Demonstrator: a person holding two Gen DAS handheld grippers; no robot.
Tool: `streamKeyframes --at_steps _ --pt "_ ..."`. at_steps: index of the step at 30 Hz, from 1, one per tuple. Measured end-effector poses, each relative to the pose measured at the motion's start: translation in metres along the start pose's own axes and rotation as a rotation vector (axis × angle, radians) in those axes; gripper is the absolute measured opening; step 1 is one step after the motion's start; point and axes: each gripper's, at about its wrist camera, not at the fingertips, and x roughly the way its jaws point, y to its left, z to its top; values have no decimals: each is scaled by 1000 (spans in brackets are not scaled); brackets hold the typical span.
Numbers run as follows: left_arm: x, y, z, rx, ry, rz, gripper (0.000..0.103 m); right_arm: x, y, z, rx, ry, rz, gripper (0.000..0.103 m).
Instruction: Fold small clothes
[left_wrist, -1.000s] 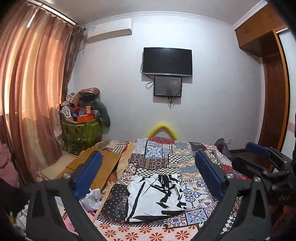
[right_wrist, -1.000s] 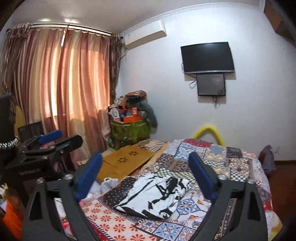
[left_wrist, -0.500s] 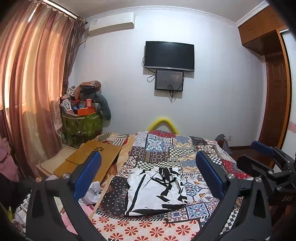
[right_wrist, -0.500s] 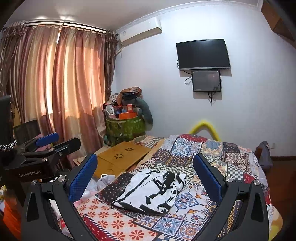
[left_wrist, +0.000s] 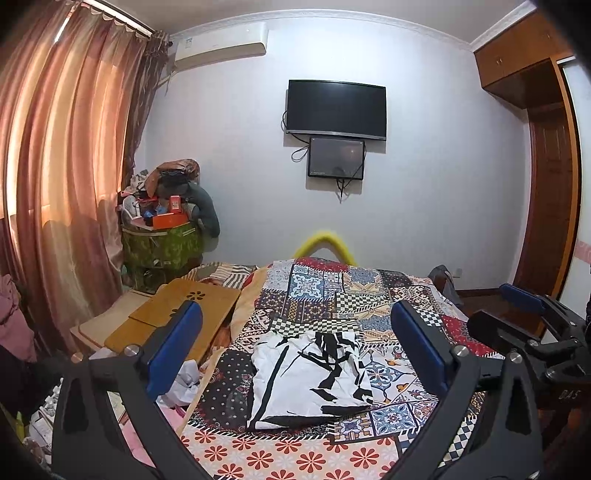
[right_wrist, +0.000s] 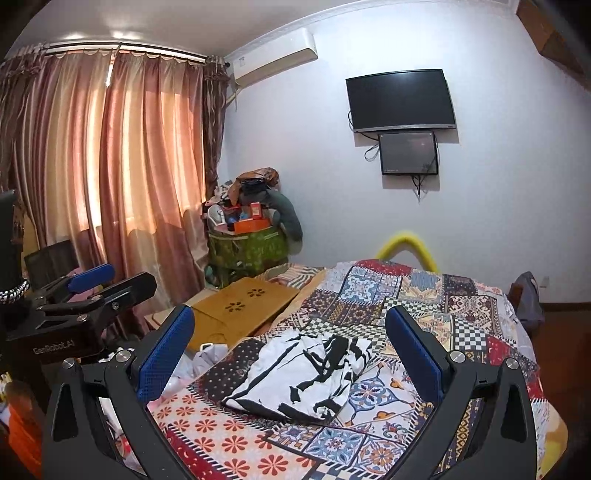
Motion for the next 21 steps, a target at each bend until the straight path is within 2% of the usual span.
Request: streamKeyframes --at_steps 21 --pt "-1 7 5 9 -4 -21 103 0 -1 2 18 9 -1 103"
